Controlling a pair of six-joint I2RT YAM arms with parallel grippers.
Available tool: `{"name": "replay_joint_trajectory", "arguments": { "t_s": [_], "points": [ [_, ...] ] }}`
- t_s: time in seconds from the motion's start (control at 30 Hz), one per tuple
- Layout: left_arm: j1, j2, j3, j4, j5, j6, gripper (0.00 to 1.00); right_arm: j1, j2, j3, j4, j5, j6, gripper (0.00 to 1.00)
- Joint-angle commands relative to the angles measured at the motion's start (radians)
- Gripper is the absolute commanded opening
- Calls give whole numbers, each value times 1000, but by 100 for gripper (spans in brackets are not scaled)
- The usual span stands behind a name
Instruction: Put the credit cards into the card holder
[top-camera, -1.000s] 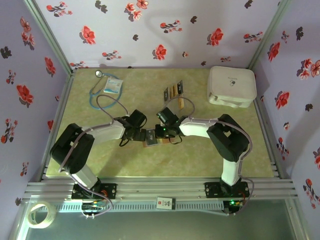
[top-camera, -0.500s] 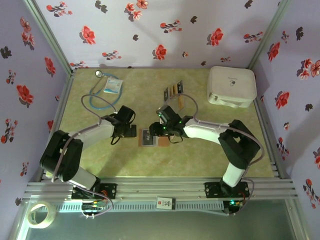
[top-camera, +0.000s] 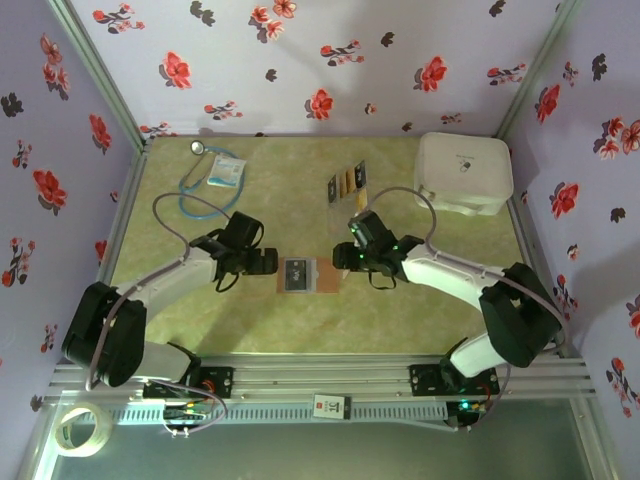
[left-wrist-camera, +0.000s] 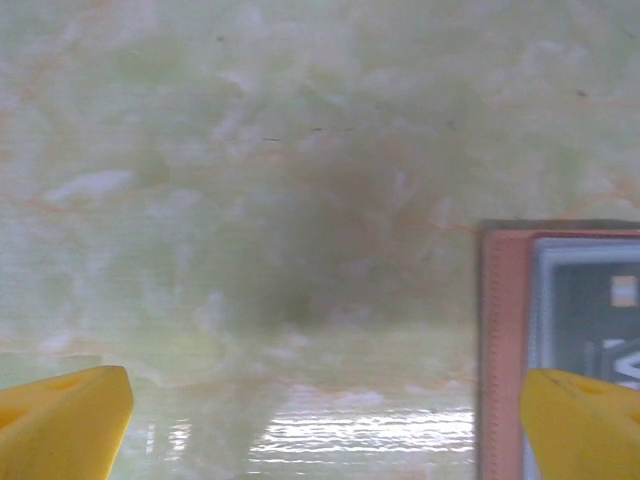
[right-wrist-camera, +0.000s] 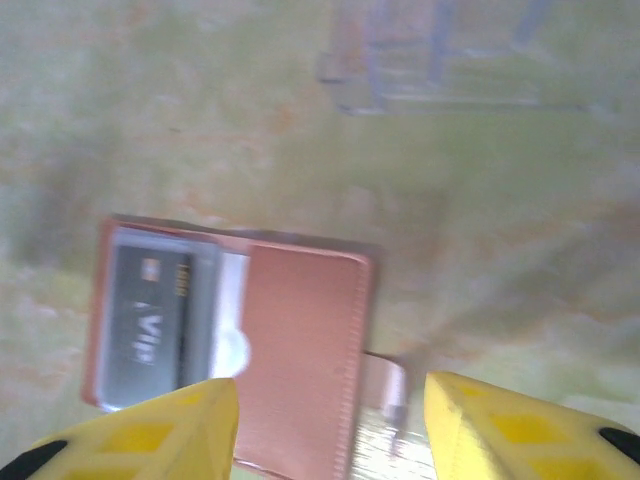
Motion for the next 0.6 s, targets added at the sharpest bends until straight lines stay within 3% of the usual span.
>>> {"name": "replay_joint_trajectory", "arguments": {
  "t_s": [0.0,0.3,0.57],
  "points": [
    [-13,-6,-23,53,94,17,100,-8,-11,-34,-14,19,-3,52],
    [-94,55,-31,138,112,-23,100,-9,44,-54,40,-18,13,44],
    [-118,93,-58,219,155,-56,100,-13,66,-69,55,-15,6,16]
  ]
}}
